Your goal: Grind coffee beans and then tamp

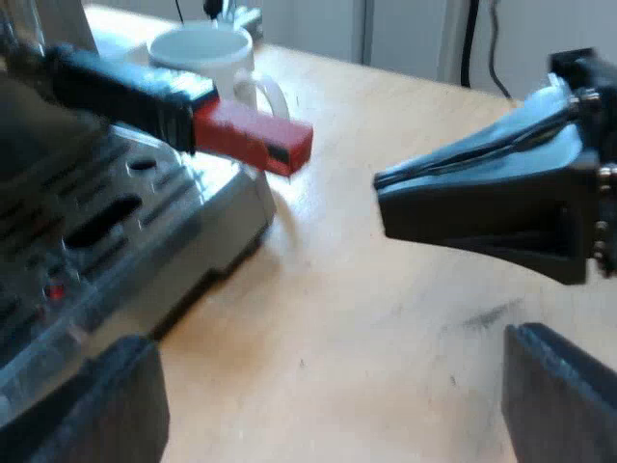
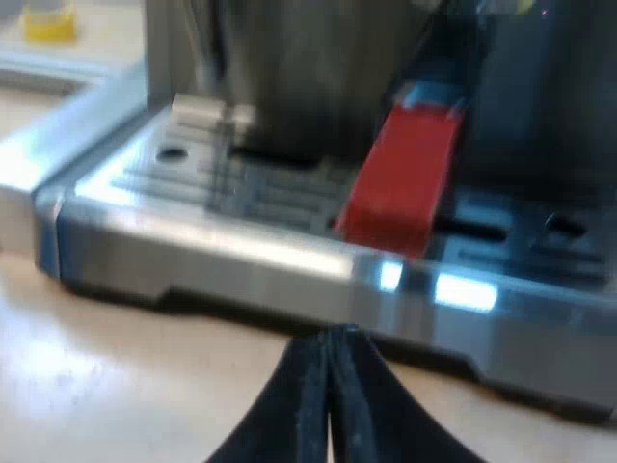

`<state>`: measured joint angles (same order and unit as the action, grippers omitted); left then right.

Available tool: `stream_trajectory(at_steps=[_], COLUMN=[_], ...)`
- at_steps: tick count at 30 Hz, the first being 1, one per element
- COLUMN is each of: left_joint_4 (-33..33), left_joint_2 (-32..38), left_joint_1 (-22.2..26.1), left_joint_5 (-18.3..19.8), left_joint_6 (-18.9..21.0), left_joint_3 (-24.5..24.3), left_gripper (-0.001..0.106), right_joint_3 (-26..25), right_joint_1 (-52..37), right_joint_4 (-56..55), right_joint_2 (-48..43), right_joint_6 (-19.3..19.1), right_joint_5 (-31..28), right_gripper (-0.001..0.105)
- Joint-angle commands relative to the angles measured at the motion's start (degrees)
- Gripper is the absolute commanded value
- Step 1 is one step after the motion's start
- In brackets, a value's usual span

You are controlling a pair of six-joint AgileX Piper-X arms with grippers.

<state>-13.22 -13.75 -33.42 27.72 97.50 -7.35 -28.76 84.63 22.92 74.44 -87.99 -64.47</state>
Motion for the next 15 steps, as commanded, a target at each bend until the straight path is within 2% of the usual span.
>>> stream_trajectory(at_steps=[1, 3, 5, 7, 8, 9, 11, 13, 15], left_joint_4=[3.2, 3.3, 3.3, 3.3, 3.3, 3.3, 3.3, 3.3, 3.3], left_joint_2=[0.0, 0.0, 0.0, 0.0, 0.0, 0.0, 0.0, 0.0, 0.0], left_joint_1=[-0.4, -0.4, -0.4, -0.4, -0.4, -0.4, -0.4, -0.4, -0.4], left_joint_5=[0.4, 0.4, 0.4, 0.4, 0.4, 0.4, 0.4, 0.4, 0.4], left_joint_6=[1.9, 2.7, 2.7, 2.7, 2.7, 2.7, 2.7, 2.7, 2.7], left_joint_3=[-0.3, -0.3, -0.3, -0.3, -0.3, -0.3, -0.3, -0.3, -0.3], left_gripper=[0.073, 0.073, 0.073, 0.073, 0.073, 0.073, 0.073, 0.073, 0.073], right_joint_3=[-0.3, -0.5, -0.8, -1.3, -1.8, -1.9, -3.7, -5.5, -7.4], right_joint_1=[0.6, 1.1, 1.1, 1.0, 0.9, 0.9, 0.9, 0.6, -0.3], right_joint_4=[-0.4, -1.3, -2.4, -3.2, -4.4, -4.6, -8.2, -11.7, -15.7], right_joint_2=[-2.1, -4.1, -5.9, -7.6, -8.6, -8.7, -9.5, -9.4, -9.4], right_joint_6=[-2.4, -3.5, -3.7, -3.7, -3.5, -3.5, -3.5, -2.9, -0.5], right_joint_5=[-1.9, -1.9, -1.9, -2.5, -2.6, -2.6, -2.6, -2.6, -2.3], right_gripper=[0.0, 0.001, 0.008, 0.02, 0.032, 0.035, 0.052, 0.054, 0.054])
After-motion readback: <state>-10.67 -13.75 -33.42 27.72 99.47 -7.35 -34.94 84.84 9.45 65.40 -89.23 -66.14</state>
